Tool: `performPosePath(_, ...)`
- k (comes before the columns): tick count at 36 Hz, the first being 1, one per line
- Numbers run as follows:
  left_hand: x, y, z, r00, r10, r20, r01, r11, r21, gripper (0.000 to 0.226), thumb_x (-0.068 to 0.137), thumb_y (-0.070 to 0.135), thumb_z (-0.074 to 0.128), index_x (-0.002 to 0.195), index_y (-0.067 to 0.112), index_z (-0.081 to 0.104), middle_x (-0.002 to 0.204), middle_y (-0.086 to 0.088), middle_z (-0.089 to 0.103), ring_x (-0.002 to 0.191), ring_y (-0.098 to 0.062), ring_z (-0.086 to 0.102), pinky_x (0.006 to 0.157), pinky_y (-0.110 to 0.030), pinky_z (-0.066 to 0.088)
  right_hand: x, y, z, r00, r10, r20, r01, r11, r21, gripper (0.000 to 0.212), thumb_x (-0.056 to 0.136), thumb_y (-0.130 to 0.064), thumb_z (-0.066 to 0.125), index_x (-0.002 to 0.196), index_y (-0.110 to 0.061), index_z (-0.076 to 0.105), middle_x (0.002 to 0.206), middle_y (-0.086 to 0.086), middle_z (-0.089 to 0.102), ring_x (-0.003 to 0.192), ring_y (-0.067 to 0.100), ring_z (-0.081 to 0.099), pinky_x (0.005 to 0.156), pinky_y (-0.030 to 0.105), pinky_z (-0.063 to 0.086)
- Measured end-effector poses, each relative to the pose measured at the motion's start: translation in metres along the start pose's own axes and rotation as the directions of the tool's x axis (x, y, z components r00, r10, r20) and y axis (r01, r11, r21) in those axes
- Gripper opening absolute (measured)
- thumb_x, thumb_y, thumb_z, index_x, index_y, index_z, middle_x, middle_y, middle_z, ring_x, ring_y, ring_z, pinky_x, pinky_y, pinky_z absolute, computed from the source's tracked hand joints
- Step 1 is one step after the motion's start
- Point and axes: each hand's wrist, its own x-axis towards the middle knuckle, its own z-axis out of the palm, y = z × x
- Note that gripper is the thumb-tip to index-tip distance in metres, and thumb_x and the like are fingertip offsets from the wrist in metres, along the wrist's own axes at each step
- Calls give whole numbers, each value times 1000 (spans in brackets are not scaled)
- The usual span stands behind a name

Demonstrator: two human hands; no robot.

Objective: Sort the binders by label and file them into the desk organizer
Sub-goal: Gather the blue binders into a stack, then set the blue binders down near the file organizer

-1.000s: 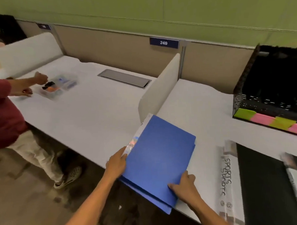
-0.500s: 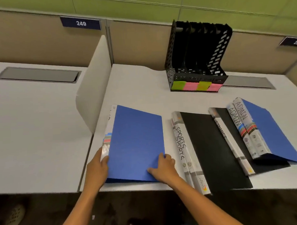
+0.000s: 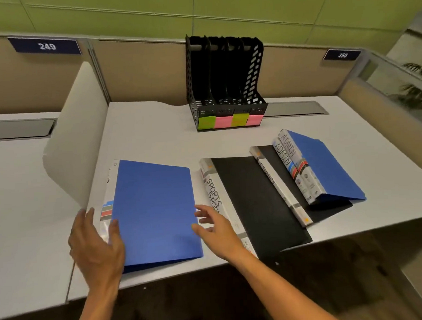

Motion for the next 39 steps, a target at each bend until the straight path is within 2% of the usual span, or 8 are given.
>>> performPosePath(5, -18, 50, 18, 991, 122, 49, -115, 985, -125, 49, 100, 38, 52, 139, 9, 52, 152, -11, 41, 138, -34, 38, 109, -55, 36, -11, 1, -35, 995, -46, -84, 52, 996, 70, 39, 93, -37, 65, 127, -51, 51, 114, -33, 60, 109, -10, 57, 83, 13, 51)
performPosePath(11, -68, 114, 55, 950, 254, 180, -219, 956, -195, 49, 93, 34, 56, 136, 10, 56, 153, -9, 40, 143, -29, 36, 112, -51, 36, -35, 23, -92, 992, -68, -106, 80, 991, 110, 39, 95, -33, 65, 131, -40, 56, 118, -23, 63, 105, -5, 61, 85, 19, 56)
performPosePath(14, -97, 148, 75, 917, 302, 261, -247, 943, -223, 47, 93, 29, 61, 136, 9, 57, 154, -9, 40, 142, -26, 36, 112, -50, 38, -47, 38, -125, 989, -76, -126, 93, 987, 132, 37, 93, -29, 67, 128, -37, 59, 113, -19, 67, 103, -4, 63, 85, 16, 54)
performPosePath(19, -143, 203, 104, 876, 372, 307, -284, 912, -297, 44, 98, 43, 53, 134, 20, 57, 152, 0, 41, 140, -16, 39, 109, -33, 35, -65, 66, -177, 975, -98, -201, 132, 978, 164, 34, 92, -26, 67, 123, -41, 61, 110, -18, 69, 102, -2, 64, 85, 16, 52)
performPosePath(25, -184, 254, 148, 838, 385, 387, -244, 898, -367, 45, 97, 40, 57, 139, 24, 52, 152, 9, 37, 139, -7, 37, 112, -45, 43, -88, 102, -245, 963, -72, -260, 127, 972, 200, 33, 95, -30, 66, 125, -42, 59, 114, -18, 66, 104, -1, 63, 84, 17, 53)
performPosePath(30, -208, 289, 175, 802, 402, 442, -238, 893, -381, 51, 97, 44, 58, 144, 31, 43, 151, 11, 36, 136, -12, 43, 108, -48, 47, -104, 128, -295, 943, -29, -331, 102, 973, 206, 33, 96, -31, 65, 125, -43, 57, 114, -19, 66, 102, -7, 61, 82, 16, 52)
performPosePath(35, -222, 322, 198, 771, 389, 504, -206, 902, -381, 56, 96, 48, 58, 145, 29, 39, 150, 6, 39, 135, -13, 44, 109, -49, 46, -106, 148, -337, 925, 24, -378, 63, 975, 215, 37, 95, -31, 66, 130, -38, 56, 116, -17, 64, 106, 3, 63, 92, 29, 55)
performPosePath(39, -226, 345, 214, 747, 369, 552, -178, 912, -369, 59, 95, 48, 59, 147, 28, 37, 152, 6, 37, 135, -15, 43, 111, -47, 43, -97, 153, -373, 908, 74, -413, 25, 973, 229, 40, 96, -32, 65, 134, -35, 53, 119, -20, 60, 105, 2, 61, 82, 19, 50)
